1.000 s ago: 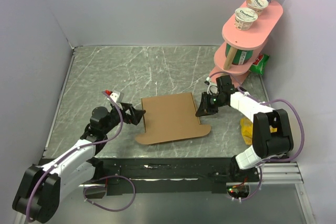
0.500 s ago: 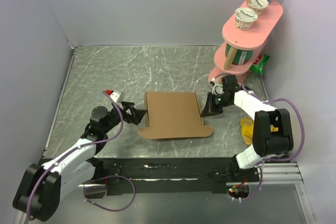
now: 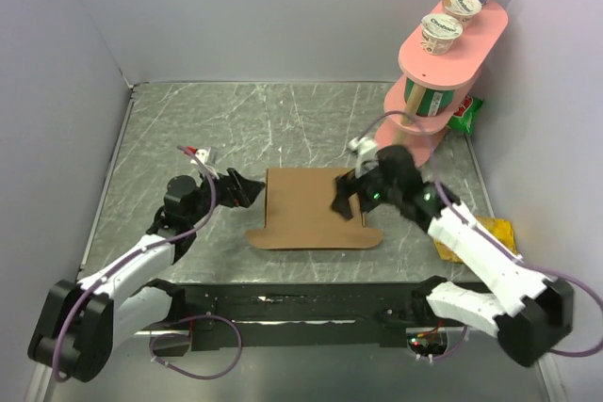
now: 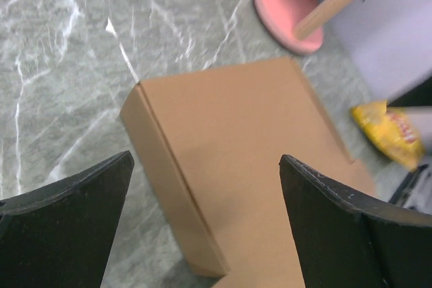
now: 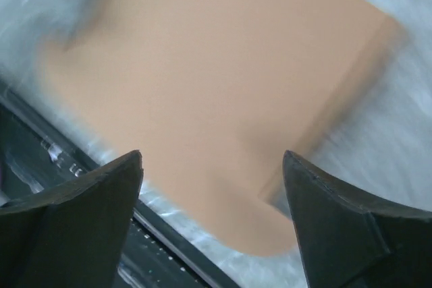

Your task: Fold the paper box

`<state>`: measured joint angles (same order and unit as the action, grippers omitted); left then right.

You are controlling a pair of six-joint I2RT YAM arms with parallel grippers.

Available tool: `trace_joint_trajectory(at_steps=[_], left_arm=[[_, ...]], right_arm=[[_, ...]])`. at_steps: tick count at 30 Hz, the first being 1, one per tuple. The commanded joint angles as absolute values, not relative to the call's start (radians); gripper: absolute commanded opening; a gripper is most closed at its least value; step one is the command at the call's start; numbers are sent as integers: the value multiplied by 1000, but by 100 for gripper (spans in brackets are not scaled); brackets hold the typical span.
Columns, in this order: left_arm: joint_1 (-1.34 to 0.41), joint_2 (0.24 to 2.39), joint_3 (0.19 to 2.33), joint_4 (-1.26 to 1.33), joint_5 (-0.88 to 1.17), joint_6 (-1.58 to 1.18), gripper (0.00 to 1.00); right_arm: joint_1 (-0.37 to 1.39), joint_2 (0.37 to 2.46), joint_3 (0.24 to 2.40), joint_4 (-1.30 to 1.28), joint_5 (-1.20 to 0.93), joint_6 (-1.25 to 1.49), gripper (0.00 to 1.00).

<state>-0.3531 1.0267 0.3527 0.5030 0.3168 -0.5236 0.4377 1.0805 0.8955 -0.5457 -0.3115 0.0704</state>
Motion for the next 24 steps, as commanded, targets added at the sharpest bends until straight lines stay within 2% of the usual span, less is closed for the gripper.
trace_joint_trajectory(at_steps=[1, 5, 11, 19, 24], left_arm=[[-334, 936, 416, 462, 333, -614, 96], [-325, 881, 446, 367, 333, -592, 96], [-311, 809, 446, 299, 316, -601, 96], [-305, 775, 468, 224, 313, -583, 96], [-304, 752, 482, 198, 311, -575, 96]], right_arm=[[740, 988, 836, -451, -8, -77, 100], [943, 999, 776, -365, 138, -173, 100], [1214, 1172, 802, -341, 359, -273, 100], [1310, 1350, 807, -269, 449, -319, 100], [1341, 1448, 789, -174, 612, -336, 99]])
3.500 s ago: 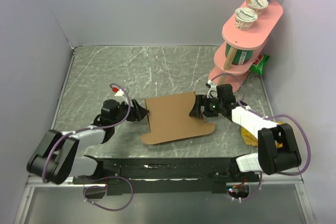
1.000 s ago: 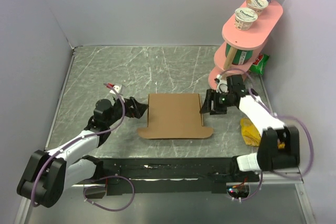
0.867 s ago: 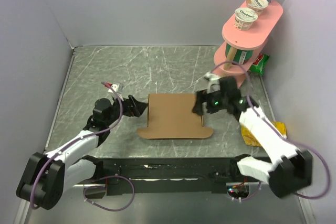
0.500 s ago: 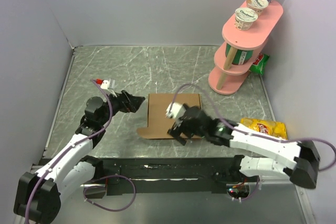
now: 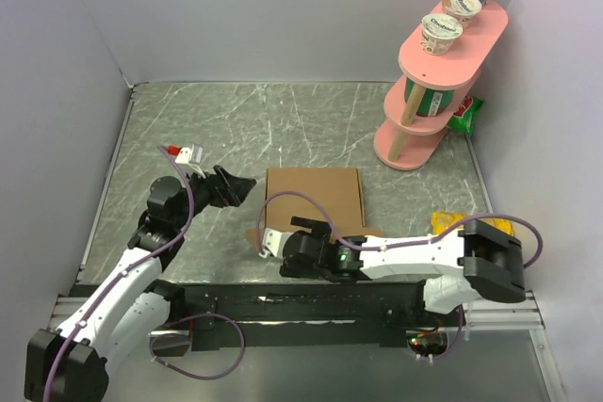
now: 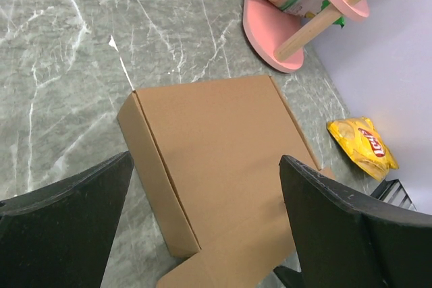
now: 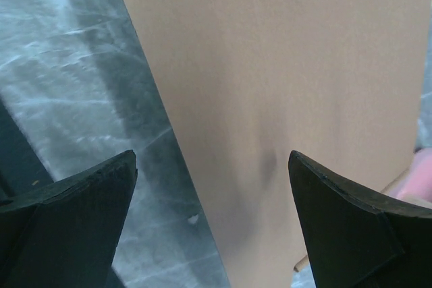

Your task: Fold the paper box

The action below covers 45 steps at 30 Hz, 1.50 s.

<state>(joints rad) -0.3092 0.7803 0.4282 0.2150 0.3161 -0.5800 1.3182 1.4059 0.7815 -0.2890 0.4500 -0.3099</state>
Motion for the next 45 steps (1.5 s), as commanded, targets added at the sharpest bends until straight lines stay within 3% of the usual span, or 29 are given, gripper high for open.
trace_joint_trajectory(at_steps=[1, 5, 9, 15, 23, 30, 45], left_arm=[[-302, 750, 485, 187, 313, -574, 96], [-302, 726, 500, 164, 311, -565, 96], [-302, 706, 511, 143, 301, -557, 96], [-302, 680, 525, 115, 293, -546, 96], [-302, 655, 526, 124, 302, -554, 96], [-302, 650, 525, 133, 310, -558, 96], [-302, 655, 529, 167, 302, -554, 96]], right_arm=[[1342, 1460, 790, -167, 635, -339, 99], [1347, 1509, 788, -103, 744, -359, 93], [1350, 1558, 778, -60, 833, -400, 68], [1351, 1467, 830, -181, 787, -377, 52], [1258, 1318, 979, -485, 561, -327, 50], [1129, 1255, 977, -385, 509, -414, 50], [905, 1341, 1127, -187, 425, -624, 51]])
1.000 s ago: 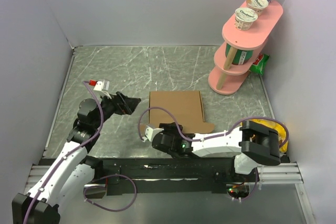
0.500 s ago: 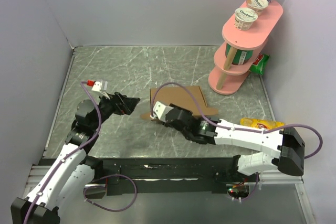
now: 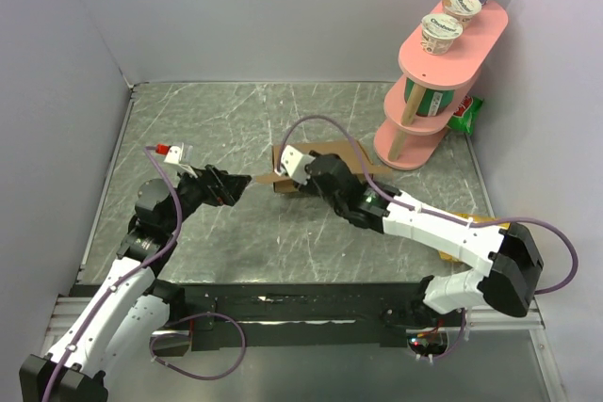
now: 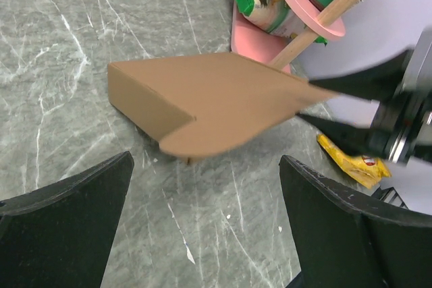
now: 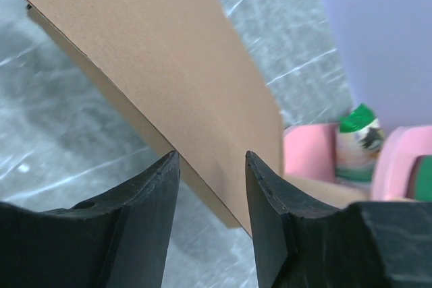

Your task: Fold the paper box

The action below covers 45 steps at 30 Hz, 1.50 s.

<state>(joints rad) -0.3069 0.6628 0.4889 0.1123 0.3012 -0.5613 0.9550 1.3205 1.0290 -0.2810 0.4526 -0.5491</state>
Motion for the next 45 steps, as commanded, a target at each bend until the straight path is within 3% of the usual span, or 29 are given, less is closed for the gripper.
trace_joint_trajectory(at_steps=[1, 9, 20, 24, 26, 27, 28, 37, 45], left_arm=[[-302, 655, 526, 172, 298, -554, 96], [-302, 660, 424, 371, 311, -509, 96], [-295, 955, 520, 572, 371, -393, 96], [-264, 1112, 639, 574, 386, -371, 96], [-249, 1158, 675, 580, 408, -388, 96], [-229, 1192, 704, 583, 414, -415, 96], [-219, 1203, 716, 594, 428, -429, 96], [-181, 1183, 761, 532, 491, -488, 96], [-176, 1080, 744, 456, 495, -518, 96]], right_arm=[[893, 1348, 1140, -181, 419, -632, 52], [763, 1465, 1295, -172, 253, -684, 52], [598, 1641, 1454, -164, 25, -698, 50], [574, 1700, 1496, -166, 6, -707, 40], [565, 1735, 1538, -199, -49, -700, 23], [557, 1747, 1555, -216, -63, -698, 5], [554, 1778, 1604, -241, -78, -693, 0], [509, 1873, 1834, -505, -205, -660, 0], [505, 1787, 1839, -600, -271, -583, 0]])
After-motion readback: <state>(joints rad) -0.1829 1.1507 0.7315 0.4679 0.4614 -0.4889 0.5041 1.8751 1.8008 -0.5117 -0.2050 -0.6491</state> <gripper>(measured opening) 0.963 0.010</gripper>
